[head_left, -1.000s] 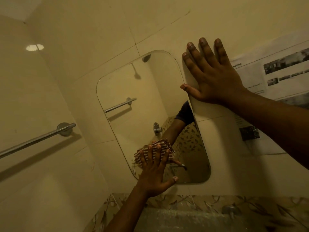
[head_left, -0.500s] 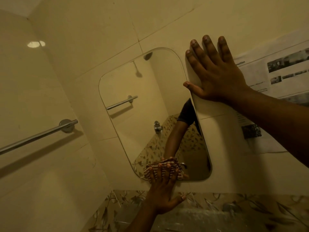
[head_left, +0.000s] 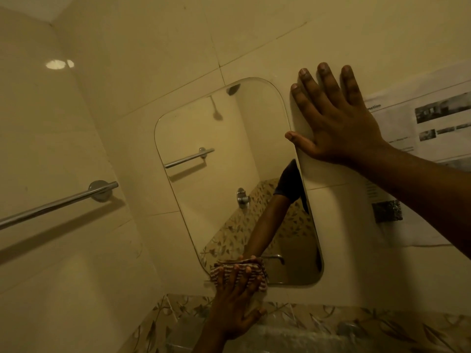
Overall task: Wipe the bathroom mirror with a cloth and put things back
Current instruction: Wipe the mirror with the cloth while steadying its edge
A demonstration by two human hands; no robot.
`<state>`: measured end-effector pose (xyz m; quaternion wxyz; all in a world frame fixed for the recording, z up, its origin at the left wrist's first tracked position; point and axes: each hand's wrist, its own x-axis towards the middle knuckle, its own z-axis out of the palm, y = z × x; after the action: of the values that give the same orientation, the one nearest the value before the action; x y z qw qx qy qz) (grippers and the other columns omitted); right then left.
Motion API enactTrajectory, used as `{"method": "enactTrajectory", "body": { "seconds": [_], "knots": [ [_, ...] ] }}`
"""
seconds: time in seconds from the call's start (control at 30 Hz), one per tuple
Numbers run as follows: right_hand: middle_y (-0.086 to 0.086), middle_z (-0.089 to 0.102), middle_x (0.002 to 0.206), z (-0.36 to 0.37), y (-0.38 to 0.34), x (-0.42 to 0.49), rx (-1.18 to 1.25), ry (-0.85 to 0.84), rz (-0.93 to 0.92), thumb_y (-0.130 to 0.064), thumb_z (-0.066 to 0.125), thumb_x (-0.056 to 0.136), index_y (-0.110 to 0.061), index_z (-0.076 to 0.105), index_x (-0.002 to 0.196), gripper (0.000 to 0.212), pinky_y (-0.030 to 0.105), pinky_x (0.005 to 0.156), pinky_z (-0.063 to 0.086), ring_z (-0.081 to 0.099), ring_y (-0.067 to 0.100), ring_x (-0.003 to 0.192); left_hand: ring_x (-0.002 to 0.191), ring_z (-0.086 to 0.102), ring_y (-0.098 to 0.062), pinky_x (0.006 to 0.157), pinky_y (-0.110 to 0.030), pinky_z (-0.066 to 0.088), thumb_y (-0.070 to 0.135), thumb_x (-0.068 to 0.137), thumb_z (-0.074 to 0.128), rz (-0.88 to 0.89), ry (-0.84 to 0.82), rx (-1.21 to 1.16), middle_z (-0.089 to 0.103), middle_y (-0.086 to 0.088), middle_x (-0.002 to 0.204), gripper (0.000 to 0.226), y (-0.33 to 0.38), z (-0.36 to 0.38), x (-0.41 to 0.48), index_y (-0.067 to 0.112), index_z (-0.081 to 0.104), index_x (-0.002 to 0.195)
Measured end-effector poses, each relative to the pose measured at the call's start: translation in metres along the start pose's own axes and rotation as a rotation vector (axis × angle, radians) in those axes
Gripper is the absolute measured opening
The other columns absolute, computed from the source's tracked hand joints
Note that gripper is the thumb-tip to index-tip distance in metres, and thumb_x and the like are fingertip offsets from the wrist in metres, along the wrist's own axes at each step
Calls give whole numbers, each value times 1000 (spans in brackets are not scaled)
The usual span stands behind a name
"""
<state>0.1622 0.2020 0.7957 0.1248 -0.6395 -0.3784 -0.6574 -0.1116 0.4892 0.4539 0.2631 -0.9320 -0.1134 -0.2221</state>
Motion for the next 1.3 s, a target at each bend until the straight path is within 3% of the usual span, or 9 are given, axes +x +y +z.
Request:
{"method": "enactTrajectory", "body": {
  "seconds": [0.2,0.4,0.77,1.0,1.3],
  "knots": [
    [21,2,183,1,-1,0,1,4,-6,-76,19,107,-7,12,175,97,66,134,0,0,45,169,164,-11,-34,122,-56,11,74,101,29,-118,59,-50,-8,-8,178,88,-43,-9,8,28,2,170],
    [21,1,183,3,0,-1,-2,13,-8,-76,19,107,-8,12,175,97,67,134,1,-1,45,169,162,-17,-37,127,-59,-4,76,101,28,-222,146,-131,-15,-15,176,92,-111,-72,52,24,-6,169],
    [22,6,182,1,0,-1,-25,26,-8,-74,26,107,-6,16,175,97,67,134,4,2,46,169,162,-19,-32,128,-67,-3,79,99,19,-112,278,1,-21,-5,176,86,-201,-246,162,37,-17,165],
    [22,4,182,1,0,-1,-63,10,-9,-75,22,106,-6,15,175,98,66,135,4,2,46,169,161,-25,-27,129,-62,-11,73,99,22,-92,338,-37,-27,-1,174,89,-207,-300,200,26,-12,166],
    [21,0,183,3,2,0,-29,16,-11,-76,18,106,-7,10,176,98,66,135,3,-1,44,169,159,-30,-32,125,-67,-15,84,94,18,-181,353,-93,-31,-4,172,98,-182,-281,205,28,-15,167]
  ]
}}
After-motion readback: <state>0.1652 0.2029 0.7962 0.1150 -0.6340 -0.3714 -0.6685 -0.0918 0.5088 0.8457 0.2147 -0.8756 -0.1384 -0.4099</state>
